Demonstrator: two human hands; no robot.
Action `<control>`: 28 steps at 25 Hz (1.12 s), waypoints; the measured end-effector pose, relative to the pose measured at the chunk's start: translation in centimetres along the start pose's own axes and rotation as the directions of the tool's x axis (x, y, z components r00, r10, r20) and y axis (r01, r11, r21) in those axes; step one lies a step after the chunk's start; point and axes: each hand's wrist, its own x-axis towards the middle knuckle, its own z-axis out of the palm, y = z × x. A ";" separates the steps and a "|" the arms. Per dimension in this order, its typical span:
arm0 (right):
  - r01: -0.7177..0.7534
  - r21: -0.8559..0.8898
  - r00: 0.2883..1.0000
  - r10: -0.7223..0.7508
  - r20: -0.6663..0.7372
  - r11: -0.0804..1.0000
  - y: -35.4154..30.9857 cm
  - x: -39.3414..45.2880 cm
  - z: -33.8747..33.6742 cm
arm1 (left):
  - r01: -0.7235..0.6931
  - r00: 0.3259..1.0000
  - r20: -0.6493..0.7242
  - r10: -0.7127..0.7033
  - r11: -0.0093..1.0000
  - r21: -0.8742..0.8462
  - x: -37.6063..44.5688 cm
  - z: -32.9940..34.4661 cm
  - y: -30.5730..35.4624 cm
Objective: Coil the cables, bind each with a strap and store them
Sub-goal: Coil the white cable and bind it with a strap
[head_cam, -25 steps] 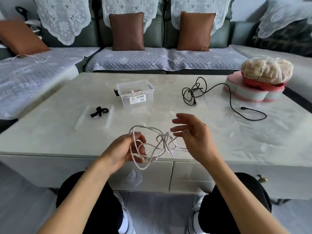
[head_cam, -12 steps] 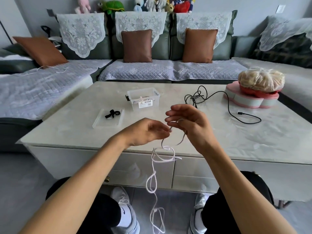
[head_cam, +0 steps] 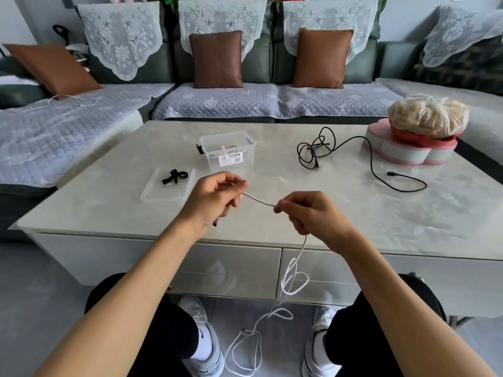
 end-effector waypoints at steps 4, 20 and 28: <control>-0.013 0.068 0.987 0.023 -0.156 0.998 0.9 3.2 0.0 | 0.058 0.991 0.105 -0.085 0.971 0.233 1.7 -2.2 -1.6; -0.040 -0.105 0.970 0.013 -0.243 0.994 4.5 18.8 -0.6 | 0.295 0.948 -0.066 -0.310 0.939 -0.176 16.5 -1.3 -5.5; -0.067 -0.161 0.985 0.039 -0.169 0.985 7.5 17.8 -1.2 | 0.281 0.838 -0.188 -0.513 0.699 -0.657 18.8 3.2 -6.5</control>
